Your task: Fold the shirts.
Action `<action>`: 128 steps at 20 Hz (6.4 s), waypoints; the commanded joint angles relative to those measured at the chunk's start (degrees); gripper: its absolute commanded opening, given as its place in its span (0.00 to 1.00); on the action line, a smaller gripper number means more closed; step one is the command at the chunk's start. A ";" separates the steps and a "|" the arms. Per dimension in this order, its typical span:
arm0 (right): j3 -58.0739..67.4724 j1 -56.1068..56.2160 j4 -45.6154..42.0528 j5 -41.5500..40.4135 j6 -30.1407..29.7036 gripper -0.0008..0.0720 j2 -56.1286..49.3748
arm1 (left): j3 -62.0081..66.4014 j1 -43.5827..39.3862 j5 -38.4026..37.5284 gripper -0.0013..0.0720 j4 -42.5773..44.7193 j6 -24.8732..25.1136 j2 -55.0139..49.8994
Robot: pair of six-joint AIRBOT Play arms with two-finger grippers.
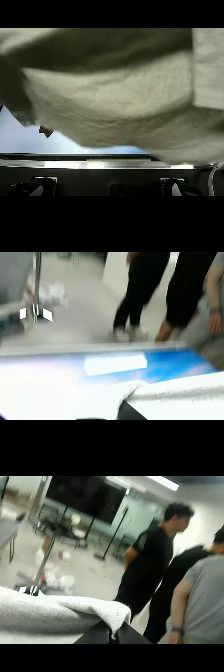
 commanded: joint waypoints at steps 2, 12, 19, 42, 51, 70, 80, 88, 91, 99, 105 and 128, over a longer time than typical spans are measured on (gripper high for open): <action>-0.94 0.04 -2.21 17.00 -4.85 0.08 -13.88 | -11.82 0.02 -5.70 0.06 0.50 0.39 -9.11; -4.87 0.09 18.60 0.94 6.99 0.08 -60.11 | -14.95 -0.79 9.90 0.06 -7.50 10.64 -49.37; -4.74 0.00 25.14 3.21 7.72 0.38 -65.22 | -9.57 0.79 -0.02 0.54 -10.62 10.43 -54.51; -6.97 -6.47 4.79 38.07 -1.55 0.85 -56.83 | -41.07 8.94 -7.17 0.65 -1.55 8.81 -44.59; -16.11 -5.09 3.72 38.49 -1.68 0.85 -56.83 | -41.03 8.35 -2.99 0.06 -1.57 7.67 -43.80; -27.04 3.37 4.85 31.63 3.96 0.08 -61.53 | -40.19 8.28 -4.37 0.06 -1.60 9.62 -38.10; 6.91 3.37 -9.07 3.87 -4.20 0.08 -24.09 | 6.75 8.79 2.54 0.06 -1.09 8.50 -14.34; 8.02 3.37 -15.02 3.02 -1.51 0.08 -1.44 | 6.25 8.72 8.22 0.06 -0.92 2.43 5.16; 8.02 3.37 -14.99 3.32 -1.46 0.08 0.17 | 6.25 8.72 6.95 0.06 -0.92 2.40 6.45; 8.00 3.37 -15.04 24.52 -1.16 0.08 -10.80 | 5.44 8.72 -9.05 0.05 -0.90 2.40 -2.80; 0.02 3.65 -1.57 33.48 0.76 0.08 -42.49 | -12.26 5.99 -9.51 0.06 2.34 5.03 -21.18; -11.96 3.65 -2.60 38.07 2.34 0.08 -61.64 | -0.94 9.20 -24.57 0.06 -1.11 11.10 -61.96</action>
